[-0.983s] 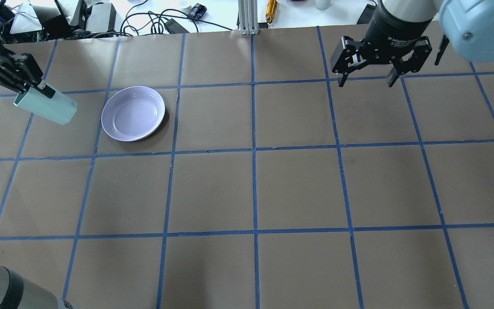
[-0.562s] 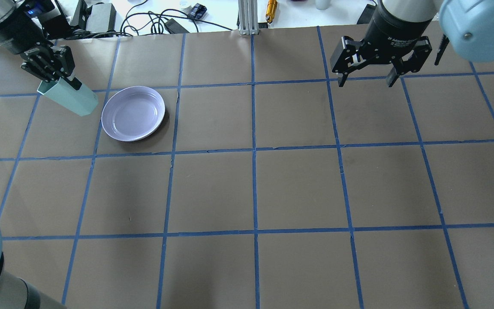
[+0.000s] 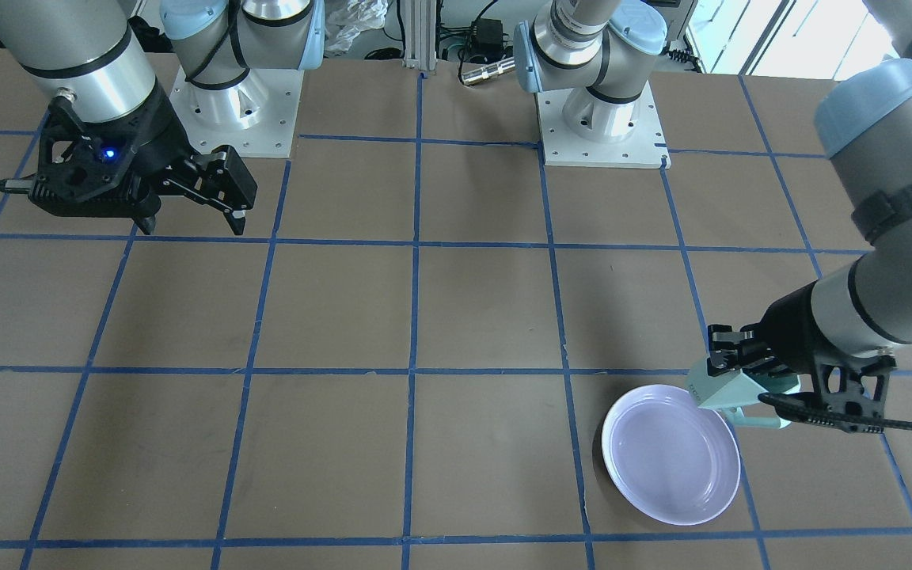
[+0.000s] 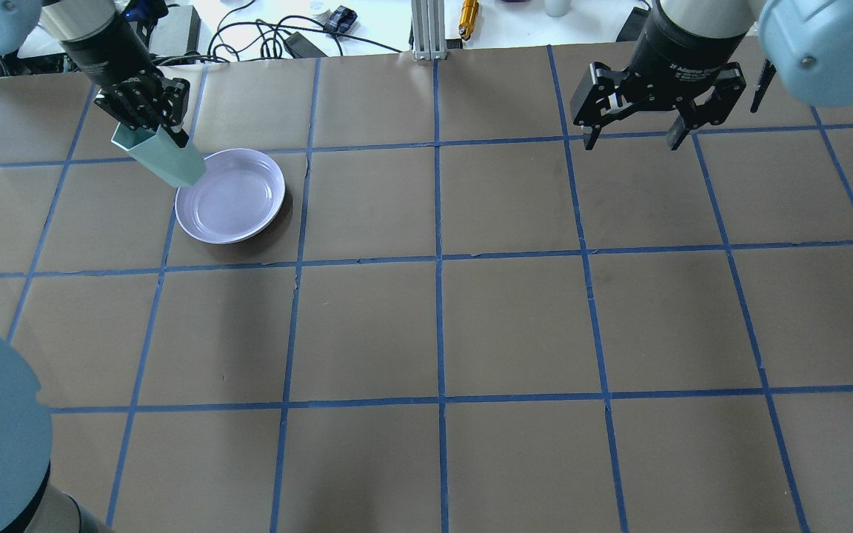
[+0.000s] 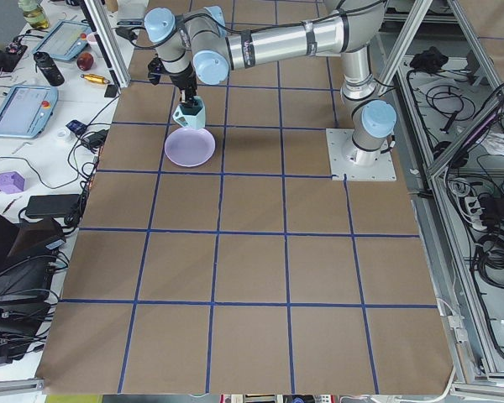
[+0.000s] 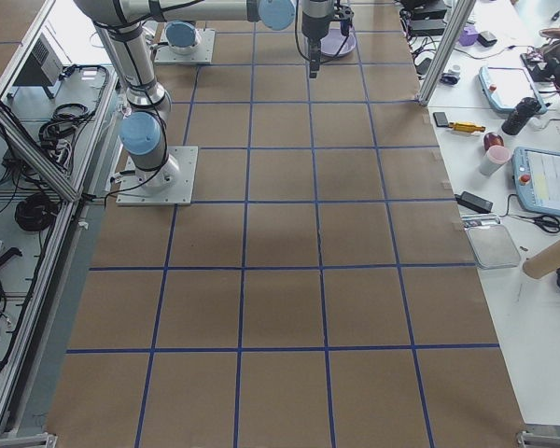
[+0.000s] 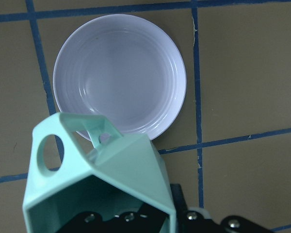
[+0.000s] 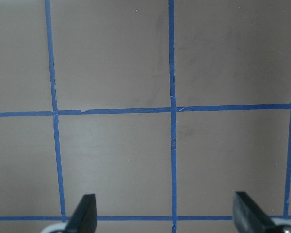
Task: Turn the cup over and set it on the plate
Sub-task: 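Carry the upright mug over the white plate with the left gripper, then lower the mug onto the plate and open the left gripper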
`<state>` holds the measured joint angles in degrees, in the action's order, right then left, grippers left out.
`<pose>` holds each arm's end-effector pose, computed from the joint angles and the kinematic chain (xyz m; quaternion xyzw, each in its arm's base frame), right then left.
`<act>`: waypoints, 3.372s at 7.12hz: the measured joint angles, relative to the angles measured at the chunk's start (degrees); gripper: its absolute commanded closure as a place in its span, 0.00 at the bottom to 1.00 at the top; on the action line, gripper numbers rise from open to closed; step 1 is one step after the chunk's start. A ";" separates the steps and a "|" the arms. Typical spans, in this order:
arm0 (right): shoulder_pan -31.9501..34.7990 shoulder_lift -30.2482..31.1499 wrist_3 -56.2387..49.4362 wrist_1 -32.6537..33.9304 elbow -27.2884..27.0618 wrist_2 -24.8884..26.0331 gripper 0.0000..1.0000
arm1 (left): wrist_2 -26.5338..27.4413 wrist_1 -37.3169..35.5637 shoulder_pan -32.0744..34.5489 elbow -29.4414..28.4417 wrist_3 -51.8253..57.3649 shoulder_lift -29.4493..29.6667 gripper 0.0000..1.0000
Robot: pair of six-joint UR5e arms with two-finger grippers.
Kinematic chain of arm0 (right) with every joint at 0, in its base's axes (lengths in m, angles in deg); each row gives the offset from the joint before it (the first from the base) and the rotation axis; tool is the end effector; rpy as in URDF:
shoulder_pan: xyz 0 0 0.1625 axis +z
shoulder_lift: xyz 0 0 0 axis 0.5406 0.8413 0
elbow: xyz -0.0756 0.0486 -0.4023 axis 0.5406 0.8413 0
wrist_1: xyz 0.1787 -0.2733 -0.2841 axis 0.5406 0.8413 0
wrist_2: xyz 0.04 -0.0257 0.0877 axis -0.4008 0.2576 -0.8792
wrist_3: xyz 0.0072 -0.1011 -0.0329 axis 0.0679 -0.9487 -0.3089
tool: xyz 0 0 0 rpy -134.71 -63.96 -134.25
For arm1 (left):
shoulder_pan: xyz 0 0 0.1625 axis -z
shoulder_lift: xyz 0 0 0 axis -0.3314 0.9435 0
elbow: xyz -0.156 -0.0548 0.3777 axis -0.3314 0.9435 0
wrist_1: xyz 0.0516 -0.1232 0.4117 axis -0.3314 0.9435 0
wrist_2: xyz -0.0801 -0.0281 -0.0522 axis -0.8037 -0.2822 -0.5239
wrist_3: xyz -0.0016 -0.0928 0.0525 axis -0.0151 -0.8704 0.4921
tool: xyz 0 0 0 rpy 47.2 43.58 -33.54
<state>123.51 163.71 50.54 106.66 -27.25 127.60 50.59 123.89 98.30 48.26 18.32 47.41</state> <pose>0.1459 -0.5391 0.4708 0.0112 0.9995 -0.0132 0.0249 -0.0120 -0.6738 0.3722 -0.0662 -0.9947 -0.0579 0.0526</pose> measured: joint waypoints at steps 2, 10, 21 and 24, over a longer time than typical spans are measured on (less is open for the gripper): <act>0.00 0.00 0.00 0.00 0.00 0.00 0.00 | 1.87 -4.51 1.53 3.77 1.23 0.13 1.00; 0.00 0.00 0.00 0.00 0.00 0.00 0.00 | 9.16 -21.52 5.47 12.80 15.83 2.65 1.00; 0.00 0.00 0.00 0.00 0.00 0.00 0.00 | 9.25 -28.37 5.42 15.49 16.48 5.73 0.00; 0.00 0.00 0.00 0.00 0.00 0.00 0.00 | 9.20 -27.90 5.50 15.25 16.45 4.06 0.00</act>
<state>123.51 163.71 50.53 106.66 -27.25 127.60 59.79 95.99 103.81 63.52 34.77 51.46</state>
